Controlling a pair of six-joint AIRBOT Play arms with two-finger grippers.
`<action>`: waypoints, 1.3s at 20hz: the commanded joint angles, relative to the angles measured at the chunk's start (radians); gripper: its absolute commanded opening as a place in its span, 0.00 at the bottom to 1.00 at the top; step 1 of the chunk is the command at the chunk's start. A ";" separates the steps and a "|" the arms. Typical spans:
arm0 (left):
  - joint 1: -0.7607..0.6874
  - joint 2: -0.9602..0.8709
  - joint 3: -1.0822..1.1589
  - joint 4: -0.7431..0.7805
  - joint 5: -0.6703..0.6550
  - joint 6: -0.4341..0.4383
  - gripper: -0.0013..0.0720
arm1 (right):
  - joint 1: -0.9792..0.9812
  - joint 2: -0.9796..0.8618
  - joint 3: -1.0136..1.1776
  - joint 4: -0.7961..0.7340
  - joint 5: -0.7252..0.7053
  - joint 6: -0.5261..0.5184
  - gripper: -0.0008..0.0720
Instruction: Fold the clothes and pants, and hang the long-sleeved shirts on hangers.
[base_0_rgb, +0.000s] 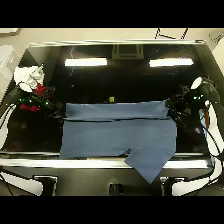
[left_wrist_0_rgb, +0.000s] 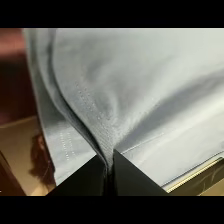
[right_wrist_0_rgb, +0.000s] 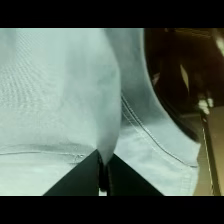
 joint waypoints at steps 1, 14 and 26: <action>0.002 -0.022 -0.010 0.011 0.026 -0.005 0.05 | 0.001 -0.007 -0.016 -0.001 0.004 0.003 0.07; 0.031 0.074 -0.020 0.092 -0.084 -0.078 0.98 | -0.087 0.064 -0.043 0.026 0.156 -0.082 0.83; 0.144 0.399 -0.777 0.084 0.093 0.078 0.72 | -0.335 0.422 -0.560 0.036 0.053 -0.131 0.83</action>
